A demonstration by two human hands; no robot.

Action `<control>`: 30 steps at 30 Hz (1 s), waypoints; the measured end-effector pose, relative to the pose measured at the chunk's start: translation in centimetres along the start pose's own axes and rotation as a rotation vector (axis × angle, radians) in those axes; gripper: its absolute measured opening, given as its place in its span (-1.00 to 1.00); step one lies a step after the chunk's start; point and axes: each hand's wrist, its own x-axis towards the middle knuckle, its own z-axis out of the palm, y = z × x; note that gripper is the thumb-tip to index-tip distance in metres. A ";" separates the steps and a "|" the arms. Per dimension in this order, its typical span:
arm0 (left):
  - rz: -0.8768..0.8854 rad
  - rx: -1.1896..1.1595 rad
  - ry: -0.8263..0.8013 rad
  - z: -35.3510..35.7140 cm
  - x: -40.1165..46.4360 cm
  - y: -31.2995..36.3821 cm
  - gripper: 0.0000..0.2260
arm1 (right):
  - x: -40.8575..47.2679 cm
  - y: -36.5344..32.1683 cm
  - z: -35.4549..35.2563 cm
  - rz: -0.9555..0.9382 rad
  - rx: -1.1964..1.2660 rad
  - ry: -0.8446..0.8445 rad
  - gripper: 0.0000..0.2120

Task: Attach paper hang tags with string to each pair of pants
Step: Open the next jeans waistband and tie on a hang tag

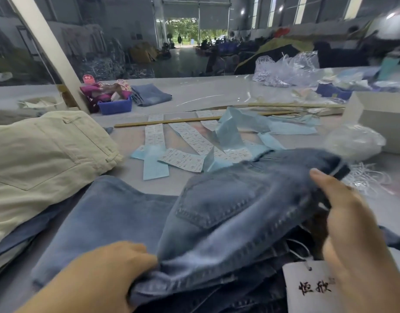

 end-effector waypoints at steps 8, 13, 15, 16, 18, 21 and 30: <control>-0.080 -0.270 0.213 -3.8 4.4 8.7 -0.30 | -0.3 1.7 -2.6 -0.387 -0.306 0.038 -0.55; -0.097 -0.984 0.257 -4.3 11.1 11.4 -0.41 | -3.4 2.2 -1.3 -0.966 -0.606 -0.197 -0.53; -0.195 -1.105 0.178 -3.9 12.4 11.6 -0.50 | -3.2 2.4 -1.5 -1.009 -0.765 -0.272 -0.55; -0.222 -1.143 0.161 -3.3 12.8 11.6 -0.62 | -3.1 2.3 -1.8 -0.975 -0.800 -0.310 -0.59; -0.265 -1.240 0.155 -2.2 13.1 11.2 -0.83 | -3.0 1.8 -2.1 -0.869 -0.792 -0.408 -0.77; -0.231 -1.296 0.144 -1.0 12.9 10.3 -0.83 | -3.0 1.3 -2.0 -0.579 -0.572 -0.526 -0.56; -0.111 -1.250 0.255 -1.0 12.4 11.3 -0.79 | -1.4 -2.2 -2.2 -0.246 -0.904 -0.365 -0.65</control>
